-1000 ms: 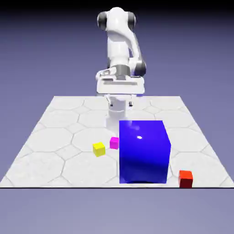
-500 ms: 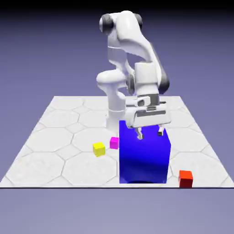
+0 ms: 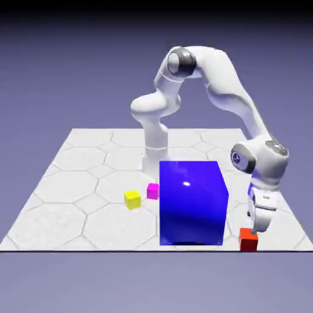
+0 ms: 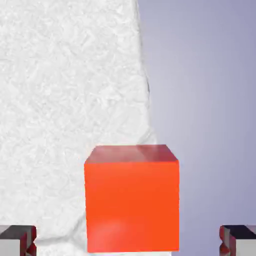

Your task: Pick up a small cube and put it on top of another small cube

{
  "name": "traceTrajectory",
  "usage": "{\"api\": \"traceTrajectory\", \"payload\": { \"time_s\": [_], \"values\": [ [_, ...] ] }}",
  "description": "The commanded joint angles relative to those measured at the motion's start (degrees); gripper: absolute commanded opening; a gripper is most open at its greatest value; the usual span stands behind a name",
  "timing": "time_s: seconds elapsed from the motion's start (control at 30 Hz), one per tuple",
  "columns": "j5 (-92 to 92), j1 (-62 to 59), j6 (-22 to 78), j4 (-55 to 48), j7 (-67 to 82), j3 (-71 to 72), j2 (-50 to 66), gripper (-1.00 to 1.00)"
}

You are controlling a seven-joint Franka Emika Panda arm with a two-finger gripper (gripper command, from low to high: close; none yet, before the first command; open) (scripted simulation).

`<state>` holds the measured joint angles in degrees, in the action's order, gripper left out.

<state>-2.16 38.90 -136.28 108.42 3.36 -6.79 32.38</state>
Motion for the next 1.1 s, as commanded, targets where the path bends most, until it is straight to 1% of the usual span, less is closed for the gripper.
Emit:
{"api": "traceTrajectory", "payload": {
  "time_s": [0.0,0.1,0.13,0.17,0.3,0.37,0.4,0.53,1.07],
  "values": [
    [0.12,-0.21,-1.85,-0.22,0.03,0.12,2.07,0.0],
    [0.44,-0.8,-6.96,-0.84,0.12,0.45,7.79,0.0],
    [0.44,-0.8,-6.96,-0.84,0.12,0.45,7.79,-1.0],
    [0.44,-0.8,-6.96,-0.84,0.12,0.45,7.79,-1.0],
    [0.29,-0.24,0.18,-0.5,-0.03,-0.03,-0.3,-1.0],
    [3.06,-3.12,1.82,-4.62,-0.89,-0.43,-3.8,-1.0],
    [3.34,-4.93,1.93,-3.61,-2.34,-0.68,-5.87,-1.0],
    [3.7,-12.2,1.88,2.29,-8.64,-1.69,-14.15,-1.0],
    [1.13,-41.0,-0.86,35.52,-36.11,-5.73,-46.6,-1.0]
  ]
}}
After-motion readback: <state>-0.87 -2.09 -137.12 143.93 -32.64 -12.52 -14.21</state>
